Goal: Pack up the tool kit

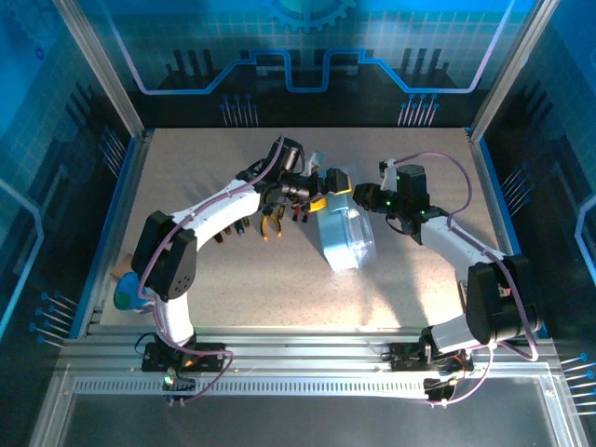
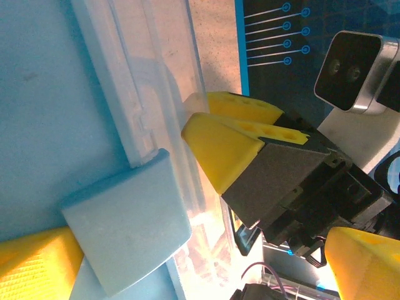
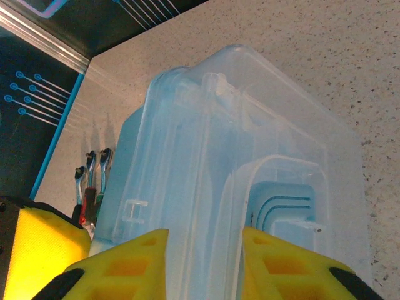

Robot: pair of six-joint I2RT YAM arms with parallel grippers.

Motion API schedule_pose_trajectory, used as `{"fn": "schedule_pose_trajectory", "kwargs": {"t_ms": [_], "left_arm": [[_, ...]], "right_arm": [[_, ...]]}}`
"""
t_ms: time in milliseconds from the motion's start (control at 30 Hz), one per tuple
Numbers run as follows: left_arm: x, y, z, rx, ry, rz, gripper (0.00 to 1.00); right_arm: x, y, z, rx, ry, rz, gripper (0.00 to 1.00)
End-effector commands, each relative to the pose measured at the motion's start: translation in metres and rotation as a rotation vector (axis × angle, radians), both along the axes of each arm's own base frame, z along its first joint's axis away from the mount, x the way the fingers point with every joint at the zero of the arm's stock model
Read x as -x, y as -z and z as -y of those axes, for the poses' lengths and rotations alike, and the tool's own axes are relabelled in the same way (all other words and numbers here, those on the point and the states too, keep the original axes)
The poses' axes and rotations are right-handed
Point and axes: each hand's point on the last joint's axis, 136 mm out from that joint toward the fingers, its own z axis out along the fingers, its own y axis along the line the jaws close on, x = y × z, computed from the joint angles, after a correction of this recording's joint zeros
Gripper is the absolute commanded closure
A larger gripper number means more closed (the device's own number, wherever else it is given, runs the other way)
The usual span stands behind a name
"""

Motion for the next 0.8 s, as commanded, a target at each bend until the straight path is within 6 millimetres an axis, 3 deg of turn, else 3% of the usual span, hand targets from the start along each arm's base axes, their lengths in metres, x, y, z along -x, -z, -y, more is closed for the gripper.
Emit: {"fn": "schedule_pose_trajectory", "kwargs": {"t_ms": [0, 233, 767], "left_arm": [[0.001, -0.002, 0.025, 0.071, 0.056, 0.021, 0.01], [0.005, -0.001, 0.041, 0.262, 0.132, 0.037, 0.01], [-0.004, -0.004, 0.023, 0.327, 0.093, 0.093, 0.01]], "right_arm": [[0.044, 0.042, -0.033, -0.031, -0.138, -0.182, 0.71], [0.043, 0.048, -0.040, -0.040, -0.156, -0.202, 0.73], [0.041, 0.054, -0.030, 0.016, -0.124, -0.219, 0.73]]}}
